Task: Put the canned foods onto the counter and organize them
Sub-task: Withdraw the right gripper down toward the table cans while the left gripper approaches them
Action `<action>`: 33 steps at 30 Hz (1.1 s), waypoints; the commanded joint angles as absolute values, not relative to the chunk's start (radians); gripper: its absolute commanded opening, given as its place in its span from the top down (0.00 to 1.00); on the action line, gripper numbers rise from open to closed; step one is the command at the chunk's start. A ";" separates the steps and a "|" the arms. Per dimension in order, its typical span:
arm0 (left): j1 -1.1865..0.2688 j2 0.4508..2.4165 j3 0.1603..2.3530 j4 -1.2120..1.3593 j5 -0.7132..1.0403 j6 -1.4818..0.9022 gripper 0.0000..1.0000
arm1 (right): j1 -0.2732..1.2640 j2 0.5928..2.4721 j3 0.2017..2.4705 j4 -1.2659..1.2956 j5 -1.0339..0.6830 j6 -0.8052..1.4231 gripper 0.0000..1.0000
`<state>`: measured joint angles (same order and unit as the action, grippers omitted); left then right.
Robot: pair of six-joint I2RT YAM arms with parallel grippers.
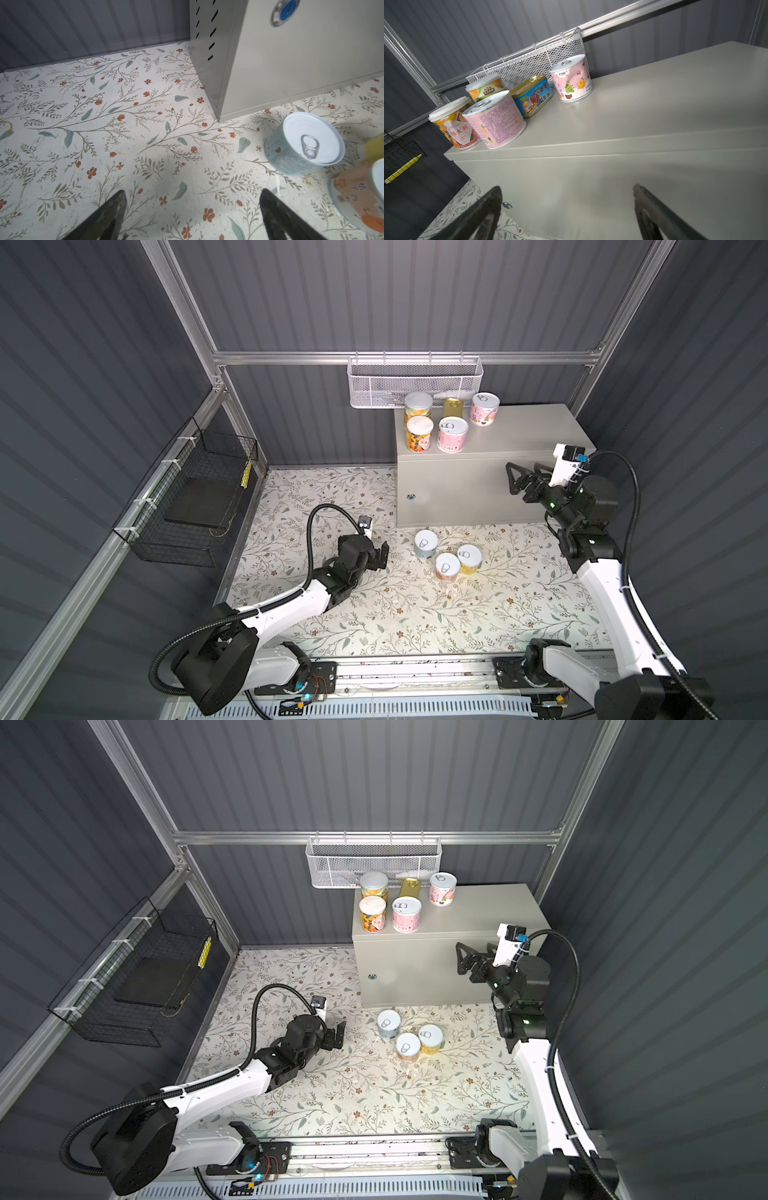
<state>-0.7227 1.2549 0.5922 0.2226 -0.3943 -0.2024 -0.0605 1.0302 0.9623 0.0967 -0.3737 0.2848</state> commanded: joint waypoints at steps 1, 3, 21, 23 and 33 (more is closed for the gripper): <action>-0.715 1.223 0.574 0.218 -0.350 -0.227 0.00 | -0.064 0.965 0.877 -0.002 -0.292 0.294 0.01; -0.715 1.218 0.573 0.218 -0.335 -0.230 0.00 | -0.064 0.920 0.826 -0.027 -0.270 0.305 0.01; -0.716 1.385 0.613 0.294 -0.047 -0.320 0.00 | -0.057 0.772 0.637 -0.352 -0.233 0.303 0.01; -0.717 1.408 0.627 0.294 0.004 -0.335 0.00 | -0.056 0.750 0.605 -0.355 -0.229 0.301 0.01; -0.738 1.553 0.691 0.324 0.167 -0.408 0.00 | -0.044 0.729 0.563 -0.365 -0.216 0.339 0.01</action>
<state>-0.7319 1.5223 0.6598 0.3035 0.0887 -0.3691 -0.0544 0.7448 0.5751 -0.3473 -0.2195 0.3191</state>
